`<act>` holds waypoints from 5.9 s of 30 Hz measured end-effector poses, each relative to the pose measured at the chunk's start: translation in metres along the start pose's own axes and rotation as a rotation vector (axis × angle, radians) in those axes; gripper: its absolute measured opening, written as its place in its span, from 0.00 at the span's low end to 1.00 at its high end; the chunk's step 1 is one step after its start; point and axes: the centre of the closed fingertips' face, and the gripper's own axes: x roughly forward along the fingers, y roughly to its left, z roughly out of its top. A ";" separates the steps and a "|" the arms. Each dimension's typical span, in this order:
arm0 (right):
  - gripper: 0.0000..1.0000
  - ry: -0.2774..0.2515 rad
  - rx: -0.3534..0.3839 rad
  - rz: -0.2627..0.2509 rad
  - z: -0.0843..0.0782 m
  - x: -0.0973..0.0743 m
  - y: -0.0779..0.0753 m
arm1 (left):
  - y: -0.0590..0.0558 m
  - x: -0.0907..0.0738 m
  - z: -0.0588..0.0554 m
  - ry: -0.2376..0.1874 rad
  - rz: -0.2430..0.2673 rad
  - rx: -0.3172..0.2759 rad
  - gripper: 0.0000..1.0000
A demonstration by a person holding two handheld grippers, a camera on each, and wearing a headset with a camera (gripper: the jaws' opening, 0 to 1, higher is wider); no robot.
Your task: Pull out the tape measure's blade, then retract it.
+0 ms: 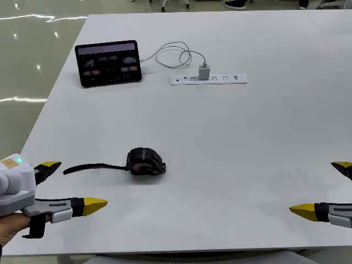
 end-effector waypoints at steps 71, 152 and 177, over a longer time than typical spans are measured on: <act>1.00 -0.032 -0.247 0.307 0.090 0.120 0.077 | -0.032 0.133 0.031 0.447 -0.395 0.699 0.82; 0.06 0.149 -0.637 0.596 0.097 0.270 0.187 | -0.038 0.166 0.000 0.594 -0.456 0.788 0.33; 0.12 0.155 -0.566 0.595 0.094 0.276 0.187 | -0.036 0.167 0.001 0.585 -0.444 0.764 0.33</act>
